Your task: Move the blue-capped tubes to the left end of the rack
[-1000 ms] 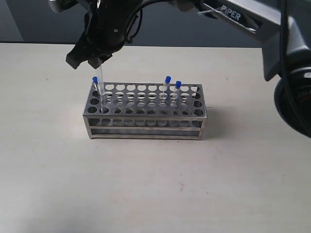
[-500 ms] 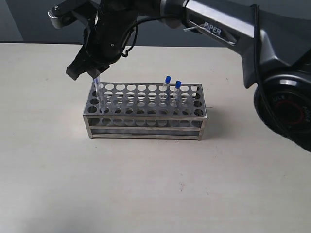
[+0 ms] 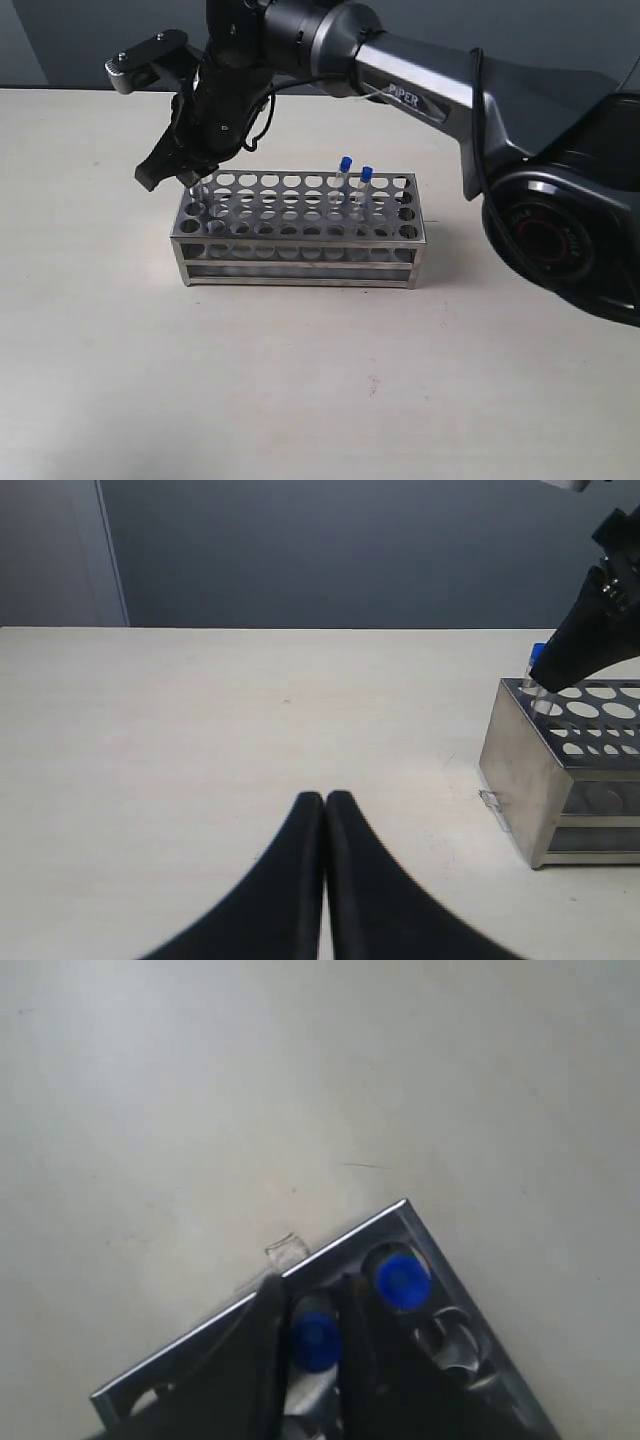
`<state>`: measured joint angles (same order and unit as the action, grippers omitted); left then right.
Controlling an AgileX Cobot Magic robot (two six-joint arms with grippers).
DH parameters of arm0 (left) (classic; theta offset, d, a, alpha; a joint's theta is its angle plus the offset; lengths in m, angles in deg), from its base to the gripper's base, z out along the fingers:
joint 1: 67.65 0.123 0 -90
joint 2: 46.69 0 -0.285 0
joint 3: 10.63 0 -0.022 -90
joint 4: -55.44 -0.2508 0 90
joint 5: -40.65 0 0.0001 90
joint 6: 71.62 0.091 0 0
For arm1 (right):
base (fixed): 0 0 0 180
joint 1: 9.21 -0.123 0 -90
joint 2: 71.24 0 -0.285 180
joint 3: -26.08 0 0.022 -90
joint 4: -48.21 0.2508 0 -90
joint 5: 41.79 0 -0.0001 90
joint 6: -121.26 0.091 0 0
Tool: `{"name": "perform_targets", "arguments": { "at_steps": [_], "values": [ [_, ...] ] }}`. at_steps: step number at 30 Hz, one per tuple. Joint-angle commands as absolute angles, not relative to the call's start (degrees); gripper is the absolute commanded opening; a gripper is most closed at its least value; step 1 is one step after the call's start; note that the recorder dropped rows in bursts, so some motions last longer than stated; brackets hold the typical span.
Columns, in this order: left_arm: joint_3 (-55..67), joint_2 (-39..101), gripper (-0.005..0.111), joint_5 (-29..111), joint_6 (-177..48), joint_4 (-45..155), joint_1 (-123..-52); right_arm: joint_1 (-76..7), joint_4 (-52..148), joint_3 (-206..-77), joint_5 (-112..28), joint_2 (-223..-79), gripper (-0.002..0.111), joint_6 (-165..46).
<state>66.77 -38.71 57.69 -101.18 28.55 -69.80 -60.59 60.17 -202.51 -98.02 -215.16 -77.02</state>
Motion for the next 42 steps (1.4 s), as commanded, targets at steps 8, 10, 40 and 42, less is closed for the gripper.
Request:
{"name": "perform_targets", "arguments": {
  "at_steps": [8, 10, 40, 42],
  "values": [
    [66.6, -38.9, 0.001, 57.3, -101.2, 28.6, -70.2, -60.6, 60.9, -202.8, -100.4, -215.3, 0.031, -76.8],
    [66.6, -38.9, 0.001, 57.3, -101.2, 28.6, -70.2, -60.6, 60.8, -202.8, -101.9, -215.2, 0.04, -76.6],
    [66.6, -38.9, 0.001, 57.4, -101.2, 28.7, -70.2, -48.4, 44.9, -202.6, -111.8, -206.9, 0.042, -58.3],
    [66.6, -38.9, 0.001, 57.4, -101.2, 28.7, -70.2, -47.1, 48.2, -202.4, -111.8, -206.9, 0.042, -58.7]
  ]
}}
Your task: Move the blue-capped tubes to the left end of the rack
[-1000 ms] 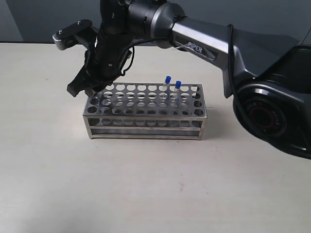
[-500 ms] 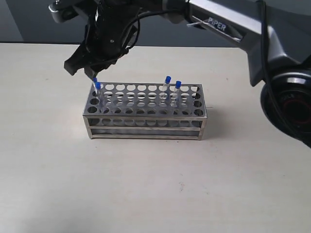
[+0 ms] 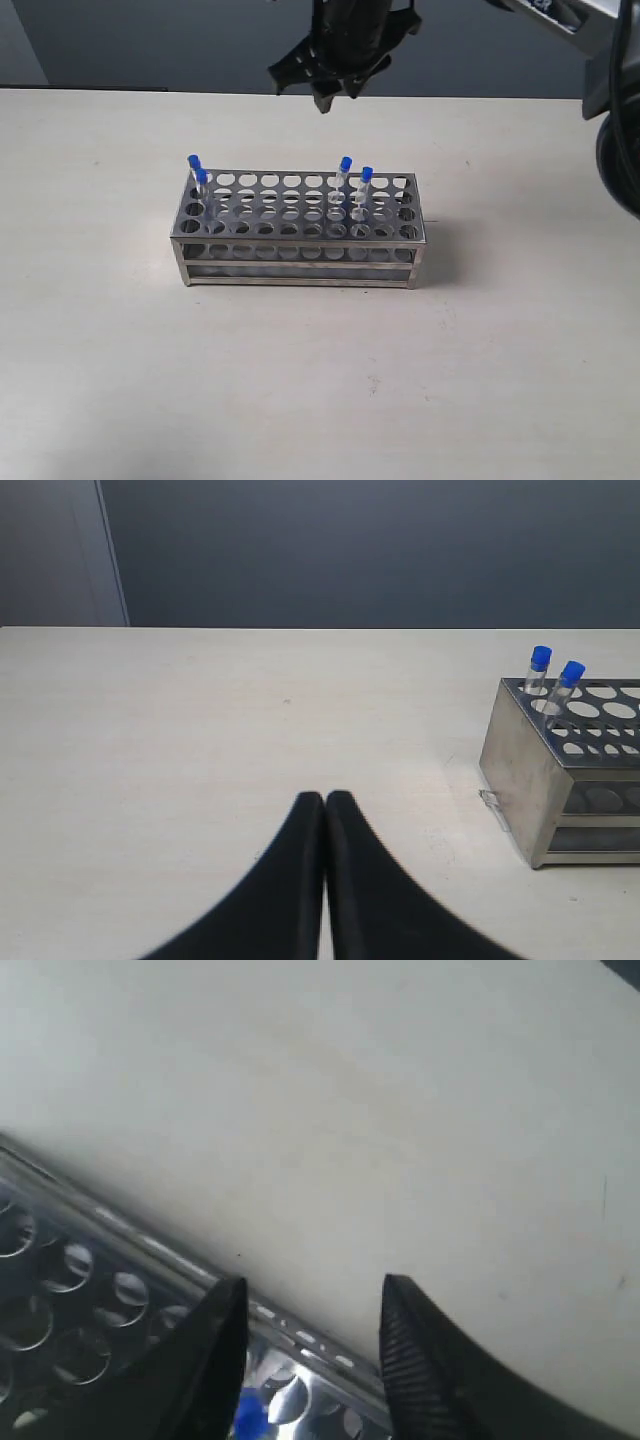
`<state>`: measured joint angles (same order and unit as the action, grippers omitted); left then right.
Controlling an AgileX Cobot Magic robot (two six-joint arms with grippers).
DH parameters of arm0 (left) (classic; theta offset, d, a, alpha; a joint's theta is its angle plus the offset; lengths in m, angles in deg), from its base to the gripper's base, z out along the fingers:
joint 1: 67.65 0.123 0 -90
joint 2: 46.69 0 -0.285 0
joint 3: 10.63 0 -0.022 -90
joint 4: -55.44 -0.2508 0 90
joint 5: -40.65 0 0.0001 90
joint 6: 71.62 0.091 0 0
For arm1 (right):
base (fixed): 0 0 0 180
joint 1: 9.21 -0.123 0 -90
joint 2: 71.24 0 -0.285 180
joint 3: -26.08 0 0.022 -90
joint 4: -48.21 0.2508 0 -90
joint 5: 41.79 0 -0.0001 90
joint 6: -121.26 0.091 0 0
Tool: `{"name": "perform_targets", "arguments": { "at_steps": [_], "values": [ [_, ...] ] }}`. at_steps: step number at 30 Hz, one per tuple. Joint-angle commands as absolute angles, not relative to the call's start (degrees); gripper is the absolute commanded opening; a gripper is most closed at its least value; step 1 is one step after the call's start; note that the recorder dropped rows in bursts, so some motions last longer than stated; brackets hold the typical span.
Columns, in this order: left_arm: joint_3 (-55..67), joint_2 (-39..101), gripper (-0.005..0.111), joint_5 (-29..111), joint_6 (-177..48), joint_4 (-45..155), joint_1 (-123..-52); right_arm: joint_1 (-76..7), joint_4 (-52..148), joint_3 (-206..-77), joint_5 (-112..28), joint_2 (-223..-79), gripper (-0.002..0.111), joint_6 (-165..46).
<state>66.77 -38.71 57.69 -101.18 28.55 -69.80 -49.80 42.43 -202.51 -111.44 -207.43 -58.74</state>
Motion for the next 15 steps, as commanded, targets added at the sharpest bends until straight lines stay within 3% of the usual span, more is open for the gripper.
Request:
{"name": "perform_targets", "arguments": {
  "at_steps": [1, 15],
  "values": [
    [66.6, -38.9, 0.001, 57.4, -101.2, 28.7, -70.2, -46.9, 48.6, -201.9, -111.8, -206.8, 0.042, -59.1],
    [66.6, -38.9, 0.001, 57.4, -101.2, 28.6, -70.2, -46.8, 50.0, -193.5, -111.8, -206.3, 0.042, -61.7]
  ]
}}
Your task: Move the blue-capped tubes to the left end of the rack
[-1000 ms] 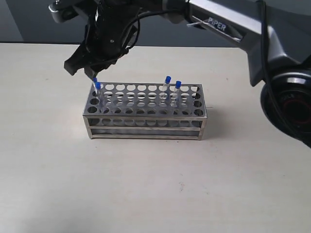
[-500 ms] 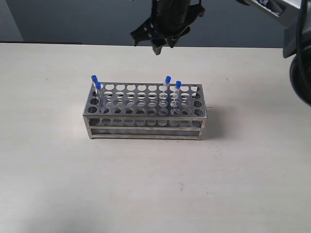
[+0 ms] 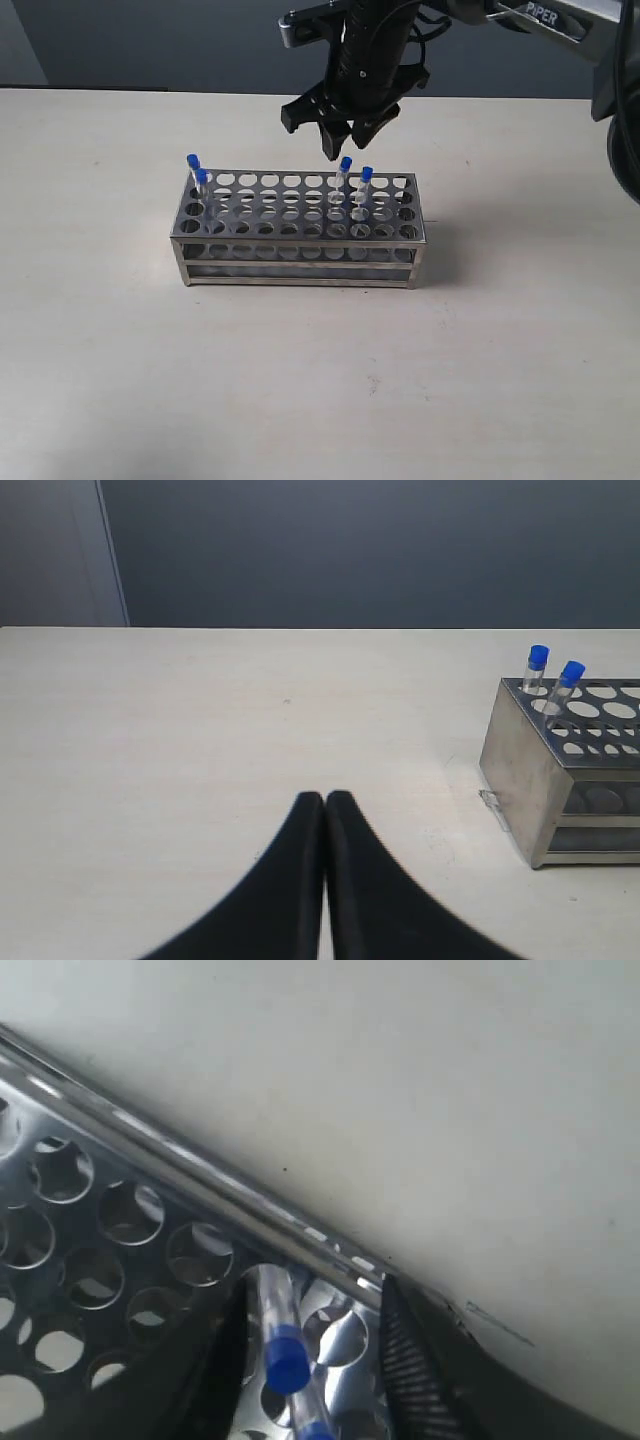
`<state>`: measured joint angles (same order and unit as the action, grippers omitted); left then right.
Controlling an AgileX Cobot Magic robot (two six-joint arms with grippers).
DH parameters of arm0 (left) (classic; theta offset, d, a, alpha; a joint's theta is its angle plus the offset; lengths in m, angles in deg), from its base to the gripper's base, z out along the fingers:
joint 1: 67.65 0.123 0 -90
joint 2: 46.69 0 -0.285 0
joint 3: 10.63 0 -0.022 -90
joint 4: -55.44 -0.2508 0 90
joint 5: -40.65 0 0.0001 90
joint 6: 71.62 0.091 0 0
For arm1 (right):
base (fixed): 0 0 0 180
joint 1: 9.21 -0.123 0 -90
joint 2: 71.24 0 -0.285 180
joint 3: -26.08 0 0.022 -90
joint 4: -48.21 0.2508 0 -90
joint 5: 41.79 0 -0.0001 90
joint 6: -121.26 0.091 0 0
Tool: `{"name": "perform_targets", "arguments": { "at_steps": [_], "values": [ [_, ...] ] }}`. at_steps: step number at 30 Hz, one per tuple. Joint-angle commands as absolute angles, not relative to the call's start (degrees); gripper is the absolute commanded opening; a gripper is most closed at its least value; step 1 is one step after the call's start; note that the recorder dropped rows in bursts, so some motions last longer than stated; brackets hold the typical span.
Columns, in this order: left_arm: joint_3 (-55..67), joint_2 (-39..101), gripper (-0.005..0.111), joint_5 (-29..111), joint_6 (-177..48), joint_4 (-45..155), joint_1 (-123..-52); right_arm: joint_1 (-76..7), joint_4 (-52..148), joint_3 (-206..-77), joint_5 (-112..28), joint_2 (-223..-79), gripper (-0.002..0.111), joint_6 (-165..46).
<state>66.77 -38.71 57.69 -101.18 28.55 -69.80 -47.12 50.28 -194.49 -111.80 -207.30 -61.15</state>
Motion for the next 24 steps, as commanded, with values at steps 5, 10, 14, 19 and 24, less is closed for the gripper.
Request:
{"name": "perform_targets", "arguments": {
  "at_steps": [5, 10, 14, 19, 24],
  "values": [
    [66.6, -38.9, 0.001, 57.4, -101.2, 28.6, -70.2, -46.8, 50.3, -193.5, -111.8, -206.3, 0.042, -61.7],
    [66.6, -38.9, 0.001, 57.4, -101.2, 28.6, -70.2, -46.8, 53.2, -193.5, -111.8, -206.5, 0.042, -61.7],
    [66.6, -38.9, 0.001, 57.3, -101.2, 28.6, -70.2, -46.8, 54.6, -193.4, -111.8, -207.4, 0.042, -61.9],
    [66.6, -38.9, 0.001, 57.3, -101.2, 28.6, -70.2, -46.8, 53.8, -193.4, -111.8, -207.8, 0.042, -61.9],
    [66.6, -38.9, 0.001, 57.3, -101.2, 28.6, -70.2, -46.8, 52.5, -193.4, -111.8, -207.8, 0.042, -61.7]
  ]
}}
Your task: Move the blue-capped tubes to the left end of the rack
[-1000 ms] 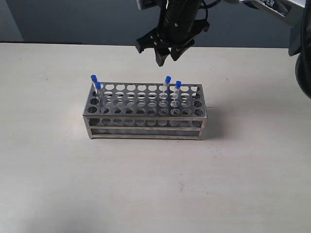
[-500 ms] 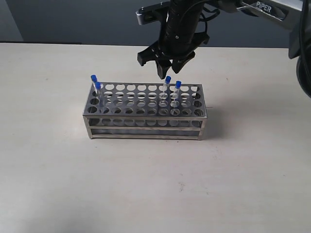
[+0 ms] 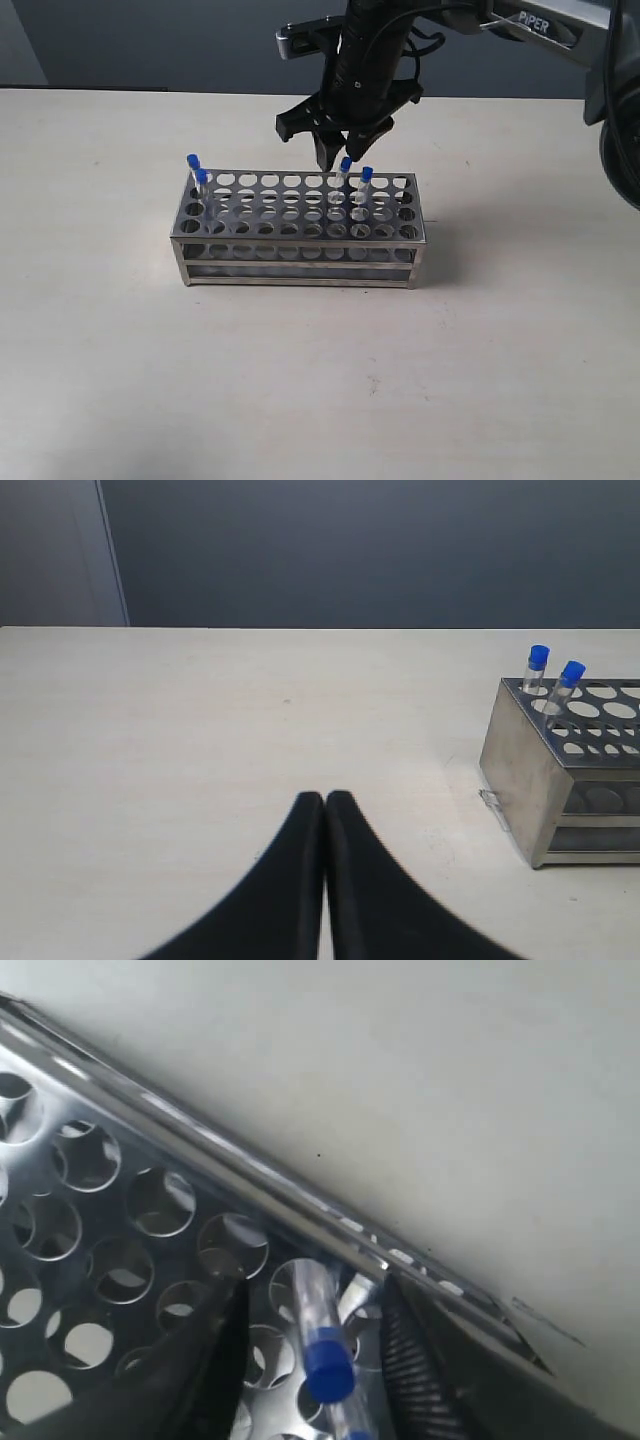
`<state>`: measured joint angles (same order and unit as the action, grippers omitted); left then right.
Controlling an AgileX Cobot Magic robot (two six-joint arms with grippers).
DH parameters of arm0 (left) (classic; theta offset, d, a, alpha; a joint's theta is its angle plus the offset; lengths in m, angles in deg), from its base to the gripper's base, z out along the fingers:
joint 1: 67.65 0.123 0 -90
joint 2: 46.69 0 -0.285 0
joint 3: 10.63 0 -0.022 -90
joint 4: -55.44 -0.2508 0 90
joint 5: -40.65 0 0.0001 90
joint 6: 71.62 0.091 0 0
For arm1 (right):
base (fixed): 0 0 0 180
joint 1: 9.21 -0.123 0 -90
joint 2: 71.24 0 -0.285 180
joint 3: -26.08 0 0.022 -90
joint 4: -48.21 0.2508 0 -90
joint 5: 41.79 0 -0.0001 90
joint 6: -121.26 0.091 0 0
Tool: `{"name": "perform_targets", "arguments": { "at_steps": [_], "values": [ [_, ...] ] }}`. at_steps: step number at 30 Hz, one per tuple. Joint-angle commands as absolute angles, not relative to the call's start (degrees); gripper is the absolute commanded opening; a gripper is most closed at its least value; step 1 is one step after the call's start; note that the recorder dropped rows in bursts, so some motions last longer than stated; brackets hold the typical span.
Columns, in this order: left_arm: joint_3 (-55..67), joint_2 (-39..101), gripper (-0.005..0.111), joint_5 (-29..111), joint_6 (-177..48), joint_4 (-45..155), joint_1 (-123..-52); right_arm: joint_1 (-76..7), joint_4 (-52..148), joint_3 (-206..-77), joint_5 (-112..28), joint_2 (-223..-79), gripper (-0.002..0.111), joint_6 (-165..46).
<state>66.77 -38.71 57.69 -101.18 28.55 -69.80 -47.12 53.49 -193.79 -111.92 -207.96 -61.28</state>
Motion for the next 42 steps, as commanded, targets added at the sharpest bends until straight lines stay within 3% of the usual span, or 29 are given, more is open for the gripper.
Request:
{"name": "perform_targets", "arguments": {
  "at_steps": [1, 5, 12, 15, 24, 30, 34, 37, 42],
  "values": [
    [66.6, -38.9, 0.001, 57.3, -101.2, 28.6, -70.2, -46.8, 52.7, -193.4, -111.8, -207.8, 0.042, -61.7],
    [66.6, -38.9, 0.001, 57.3, -101.2, 28.6, -70.2, -46.8, 53.2, -193.4, -111.8, -207.8, 0.037, -61.7],
    [66.6, -38.9, 0.001, 57.3, -101.2, 28.6, -70.2, -46.8, 53.7, -193.4, -111.8, -208.4, 0.007, -61.7],
    [66.6, -38.9, 0.001, 57.3, -101.2, 28.6, -70.2, -46.8, 53.7, -193.4, -111.8, -208.4, 0.008, -62.1],
    [66.6, -38.9, 0.001, 57.3, -101.2, 28.6, -70.2, -46.8, 53.6, -193.4, -111.8, -208.4, 0.033, -63.4],
    [66.6, -38.9, 0.001, 57.3, -101.2, 28.6, -70.2, -46.8, 52.3, -191.7, -111.8, -208.4, 0.033, -63.2],
    [66.6, -38.9, 0.001, 57.3, -101.2, 28.6, -70.2, -46.8, 51.6, -189.3, -111.8, -208.4, 0.029, -63.5],
    [66.6, -38.9, 0.001, 57.3, -101.2, 28.6, -70.2, -46.8, 51.2, -189.3, -111.8, -207.6, -0.001, -63.7],
    [66.6, -38.9, 0.001, 57.3, -101.2, 28.6, -70.2, -46.8, 51.2, -189.3, -111.8, -207.4, 0.003, -63.7]
  ]
}}
